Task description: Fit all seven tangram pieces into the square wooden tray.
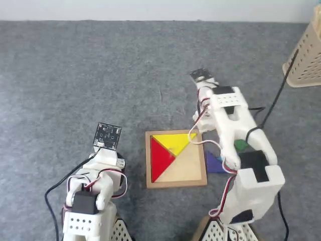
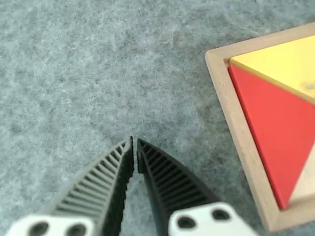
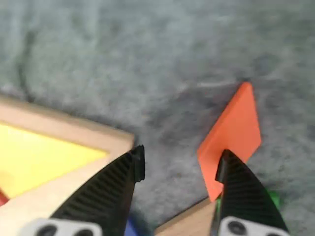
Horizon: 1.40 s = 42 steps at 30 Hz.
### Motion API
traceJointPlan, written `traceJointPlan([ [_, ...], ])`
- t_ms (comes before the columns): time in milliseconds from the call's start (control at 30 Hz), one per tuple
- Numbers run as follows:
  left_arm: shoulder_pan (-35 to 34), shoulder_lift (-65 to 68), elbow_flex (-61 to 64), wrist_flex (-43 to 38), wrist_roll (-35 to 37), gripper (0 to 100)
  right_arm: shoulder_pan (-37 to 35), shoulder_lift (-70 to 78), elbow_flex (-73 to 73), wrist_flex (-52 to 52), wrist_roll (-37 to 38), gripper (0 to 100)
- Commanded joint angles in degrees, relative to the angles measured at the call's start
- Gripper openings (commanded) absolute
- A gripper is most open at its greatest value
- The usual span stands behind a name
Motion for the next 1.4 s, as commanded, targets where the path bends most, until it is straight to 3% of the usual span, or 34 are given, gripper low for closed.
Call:
traceJointPlan([
  [0, -0.26, -1.23, -1.10, 0.35, 0.26, 1, 2.95, 1.98, -2.37, -1.10, 1.93, 24.9],
  [267, -0.26, -1.23, -1.10, 0.35, 0.26, 1, 5.23, 2.68, -2.99, -0.66, 1.93, 24.9],
  [567, -0.26, -1.23, -1.10, 0.35, 0.26, 1, 5.32, -7.52, -2.81, -1.19, 1.23, 24.9],
  [1200, -0.26, -1.23, -1.10, 0.35, 0.26, 1, 10.24, 9.10, -9.85, -1.19, 2.73, 24.7],
  [1367, -0.26, -1.23, -1.10, 0.35, 0.26, 1, 9.98, 9.36, -10.11, -0.66, 2.73, 15.5],
])
